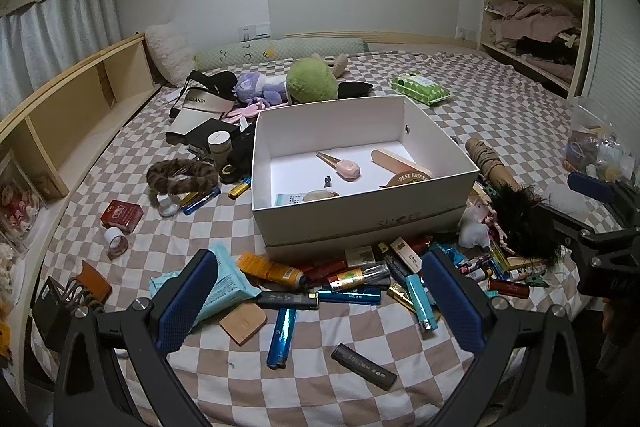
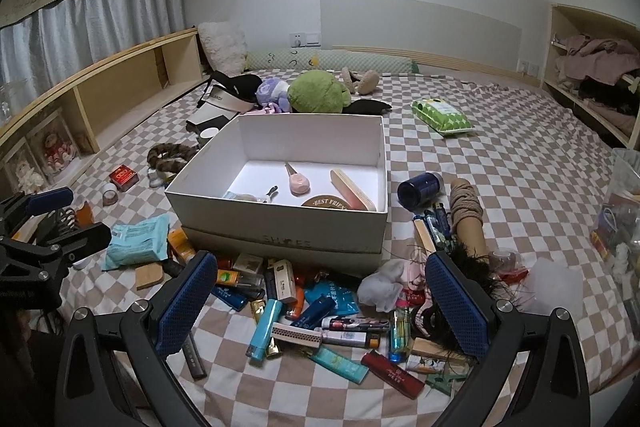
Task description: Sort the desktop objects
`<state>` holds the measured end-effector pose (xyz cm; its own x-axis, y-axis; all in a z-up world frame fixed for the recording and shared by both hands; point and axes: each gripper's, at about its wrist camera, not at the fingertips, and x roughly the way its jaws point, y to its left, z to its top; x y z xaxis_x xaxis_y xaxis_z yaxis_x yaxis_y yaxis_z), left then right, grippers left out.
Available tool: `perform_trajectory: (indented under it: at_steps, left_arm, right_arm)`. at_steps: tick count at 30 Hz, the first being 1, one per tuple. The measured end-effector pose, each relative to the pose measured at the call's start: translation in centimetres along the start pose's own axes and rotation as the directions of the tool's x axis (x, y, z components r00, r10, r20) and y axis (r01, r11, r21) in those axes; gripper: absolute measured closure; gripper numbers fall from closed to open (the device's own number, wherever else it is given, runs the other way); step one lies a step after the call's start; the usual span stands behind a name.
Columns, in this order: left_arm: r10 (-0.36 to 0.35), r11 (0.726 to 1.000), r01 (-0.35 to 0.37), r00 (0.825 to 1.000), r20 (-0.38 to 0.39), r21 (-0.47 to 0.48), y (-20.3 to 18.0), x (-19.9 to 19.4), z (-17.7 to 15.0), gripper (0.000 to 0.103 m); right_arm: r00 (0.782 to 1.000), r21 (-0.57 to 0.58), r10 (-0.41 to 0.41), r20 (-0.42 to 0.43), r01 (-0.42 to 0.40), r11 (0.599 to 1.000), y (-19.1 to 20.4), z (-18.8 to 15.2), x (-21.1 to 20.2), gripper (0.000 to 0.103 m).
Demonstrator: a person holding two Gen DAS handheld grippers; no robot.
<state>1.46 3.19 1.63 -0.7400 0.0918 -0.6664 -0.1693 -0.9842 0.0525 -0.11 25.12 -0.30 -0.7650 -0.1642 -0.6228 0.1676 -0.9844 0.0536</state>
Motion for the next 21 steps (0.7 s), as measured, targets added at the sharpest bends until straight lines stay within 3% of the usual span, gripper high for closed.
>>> perform_trajectory:
  at_steps: [21]
  left_arm:
    - [-0.008,1.000,0.008,1.000,-0.001,-0.001,0.53,0.19,0.29,0.000]
  right_arm:
    - [1.000,-0.003,0.010,-0.011,-0.010,1.000,0.03,-0.06,0.00,0.000]
